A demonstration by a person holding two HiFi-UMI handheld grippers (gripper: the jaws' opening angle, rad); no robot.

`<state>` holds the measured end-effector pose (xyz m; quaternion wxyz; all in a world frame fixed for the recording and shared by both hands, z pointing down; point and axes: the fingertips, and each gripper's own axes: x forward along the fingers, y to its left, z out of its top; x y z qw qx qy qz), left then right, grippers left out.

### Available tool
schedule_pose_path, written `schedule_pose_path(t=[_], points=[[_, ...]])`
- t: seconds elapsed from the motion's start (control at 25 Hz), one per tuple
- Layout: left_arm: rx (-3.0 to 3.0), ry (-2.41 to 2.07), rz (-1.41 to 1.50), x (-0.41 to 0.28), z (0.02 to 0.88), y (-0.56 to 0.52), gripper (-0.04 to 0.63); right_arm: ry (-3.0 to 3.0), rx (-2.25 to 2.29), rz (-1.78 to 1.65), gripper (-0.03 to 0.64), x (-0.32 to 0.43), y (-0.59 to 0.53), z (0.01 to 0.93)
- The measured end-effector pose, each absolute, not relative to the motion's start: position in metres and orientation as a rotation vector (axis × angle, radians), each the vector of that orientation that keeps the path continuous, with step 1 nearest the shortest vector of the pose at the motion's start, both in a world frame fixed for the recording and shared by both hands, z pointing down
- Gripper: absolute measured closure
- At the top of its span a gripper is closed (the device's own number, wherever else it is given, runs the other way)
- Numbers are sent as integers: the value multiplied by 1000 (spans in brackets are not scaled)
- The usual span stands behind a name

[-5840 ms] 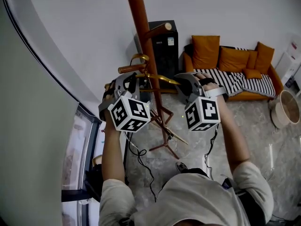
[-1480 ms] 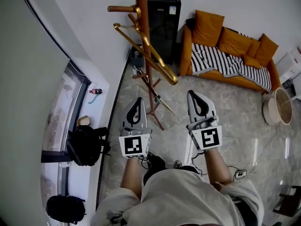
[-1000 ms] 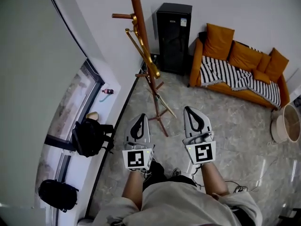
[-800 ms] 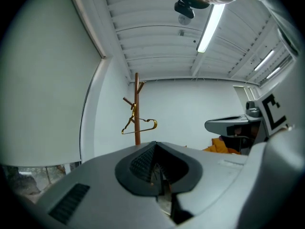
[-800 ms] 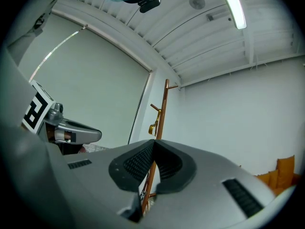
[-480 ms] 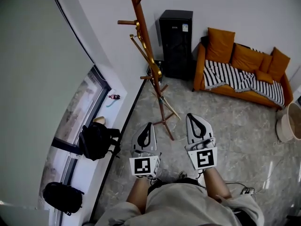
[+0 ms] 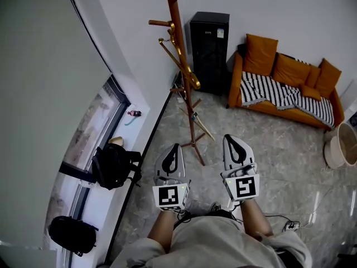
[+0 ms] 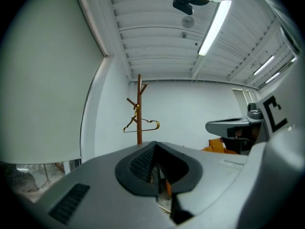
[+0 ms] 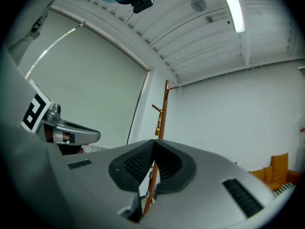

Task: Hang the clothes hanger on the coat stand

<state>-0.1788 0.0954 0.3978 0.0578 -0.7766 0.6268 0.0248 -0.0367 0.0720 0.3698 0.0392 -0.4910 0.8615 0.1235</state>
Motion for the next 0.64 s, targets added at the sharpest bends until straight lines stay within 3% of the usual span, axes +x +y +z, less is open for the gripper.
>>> schedule_pose_path(t=[0.64], points=[[-2371,1860,93,-193,396,95,586,2637,-1524,428,612,-55,74,364]])
